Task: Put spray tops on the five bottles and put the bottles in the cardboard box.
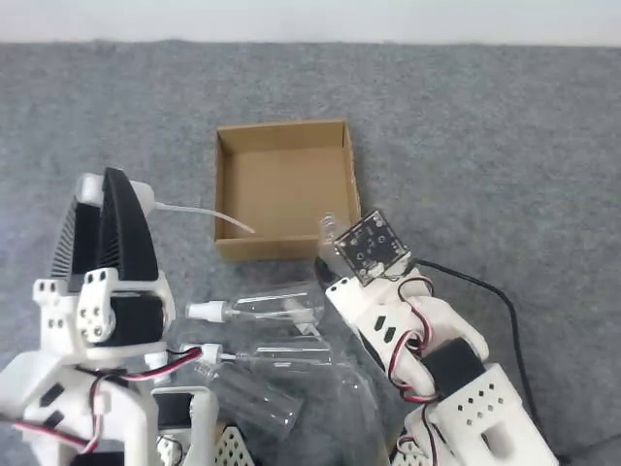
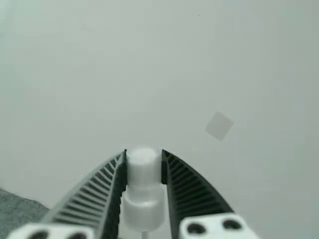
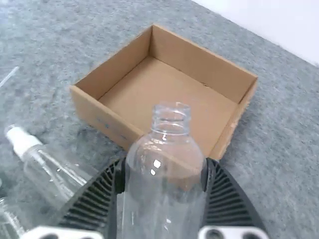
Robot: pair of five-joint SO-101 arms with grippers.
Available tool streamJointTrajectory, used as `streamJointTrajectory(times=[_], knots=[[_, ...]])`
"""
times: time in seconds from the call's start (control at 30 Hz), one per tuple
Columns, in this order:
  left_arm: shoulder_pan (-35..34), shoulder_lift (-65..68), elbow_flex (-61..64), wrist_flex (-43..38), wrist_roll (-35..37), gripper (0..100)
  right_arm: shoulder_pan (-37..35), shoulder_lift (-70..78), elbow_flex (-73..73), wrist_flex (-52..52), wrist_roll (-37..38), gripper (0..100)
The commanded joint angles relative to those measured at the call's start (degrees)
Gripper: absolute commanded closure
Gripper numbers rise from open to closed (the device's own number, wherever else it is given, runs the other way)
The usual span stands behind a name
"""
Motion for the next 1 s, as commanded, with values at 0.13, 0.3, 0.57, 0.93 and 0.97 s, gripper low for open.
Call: streamJointTrajectory(times=[0.13,0.3,0.57,0.93,0.97], knots=[[0.3,-0.3,0.0,-1.9,0.5,99,-2.9,-1.6,-0.6,-0.9,1.1,91.6],[5.6,-0.3,1.3,-1.5,-0.7,99,-5.5,-1.6,0.3,-1.5,1.1,91.6],[9.1,-0.3,2.2,-1.8,-3.2,99,-6.2,-1.6,0.3,-1.5,1.1,91.6],[9.1,-0.3,2.3,-1.8,-3.3,99,-7.6,-1.7,0.3,-3.8,3.2,91.6],[9.1,-0.4,2.2,-1.8,-3.3,99,-8.1,-1.7,0.4,-4.1,3.9,91.6]])
